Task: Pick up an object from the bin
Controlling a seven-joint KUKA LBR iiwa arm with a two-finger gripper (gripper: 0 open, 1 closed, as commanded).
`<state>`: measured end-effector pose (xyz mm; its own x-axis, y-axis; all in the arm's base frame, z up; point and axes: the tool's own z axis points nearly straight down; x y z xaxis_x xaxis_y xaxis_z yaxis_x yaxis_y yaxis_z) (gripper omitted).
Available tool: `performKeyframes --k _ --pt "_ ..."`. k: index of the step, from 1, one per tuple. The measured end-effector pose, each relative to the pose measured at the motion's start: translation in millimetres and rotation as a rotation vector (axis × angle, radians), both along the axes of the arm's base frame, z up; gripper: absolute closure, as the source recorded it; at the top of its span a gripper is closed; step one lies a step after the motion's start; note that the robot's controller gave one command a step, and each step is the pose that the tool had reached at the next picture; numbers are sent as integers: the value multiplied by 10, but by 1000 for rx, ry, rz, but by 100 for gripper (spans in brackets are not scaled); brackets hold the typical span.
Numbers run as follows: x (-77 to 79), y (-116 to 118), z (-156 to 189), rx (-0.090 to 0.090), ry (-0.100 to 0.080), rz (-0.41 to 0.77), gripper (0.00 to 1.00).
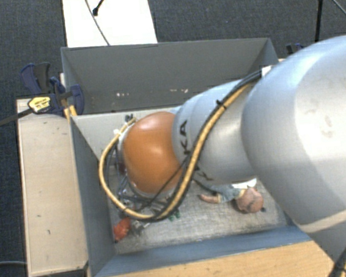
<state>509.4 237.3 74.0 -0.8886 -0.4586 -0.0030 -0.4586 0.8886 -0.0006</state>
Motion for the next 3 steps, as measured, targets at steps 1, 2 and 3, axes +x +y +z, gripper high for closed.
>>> performKeyframes --k 1,2,3 --pt "13 -202 1212 1 1 10 100" --pt "12 -202 1211 1 1 9 100" --pt "118 -198 1744 -1 5 70 100"
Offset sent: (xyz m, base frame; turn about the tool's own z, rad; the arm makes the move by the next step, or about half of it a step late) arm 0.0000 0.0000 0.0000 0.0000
